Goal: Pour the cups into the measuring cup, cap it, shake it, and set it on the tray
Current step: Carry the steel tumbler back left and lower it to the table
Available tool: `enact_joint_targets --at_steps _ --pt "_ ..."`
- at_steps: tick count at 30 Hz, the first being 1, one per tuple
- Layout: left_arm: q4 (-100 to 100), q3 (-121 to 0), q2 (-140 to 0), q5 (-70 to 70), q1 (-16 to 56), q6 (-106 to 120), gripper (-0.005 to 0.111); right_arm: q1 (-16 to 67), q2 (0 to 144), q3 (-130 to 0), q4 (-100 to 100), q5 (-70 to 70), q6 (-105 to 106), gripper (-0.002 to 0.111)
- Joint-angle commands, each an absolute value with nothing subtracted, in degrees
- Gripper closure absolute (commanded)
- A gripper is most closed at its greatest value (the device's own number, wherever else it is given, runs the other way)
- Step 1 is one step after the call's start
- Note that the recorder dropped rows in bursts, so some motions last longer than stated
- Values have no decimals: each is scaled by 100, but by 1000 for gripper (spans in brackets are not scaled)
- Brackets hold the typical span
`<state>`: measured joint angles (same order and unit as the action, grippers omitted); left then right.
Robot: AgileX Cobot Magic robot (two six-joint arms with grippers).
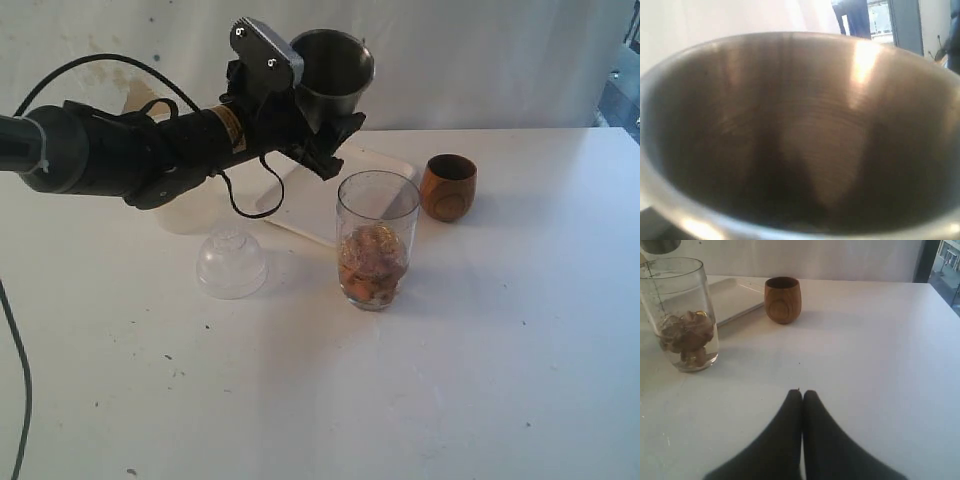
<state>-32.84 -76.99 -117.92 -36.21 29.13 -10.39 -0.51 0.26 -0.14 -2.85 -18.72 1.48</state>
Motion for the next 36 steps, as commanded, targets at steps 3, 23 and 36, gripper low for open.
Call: enact_joint_targets --at_steps 3,23,36 --pt "-2357 -7771 -11667 -3769 2914 -2306 107 -85 0 0 -297 -1811 127 108" --pt "-2334 -7089 -10003 -2540 2468 -2700 107 -85 0 0 -297 -1811 127 108" --pt "-2012 -3980 -8573 -3679 701 -2369 107 -85 0 0 -297 -1811 127 108"
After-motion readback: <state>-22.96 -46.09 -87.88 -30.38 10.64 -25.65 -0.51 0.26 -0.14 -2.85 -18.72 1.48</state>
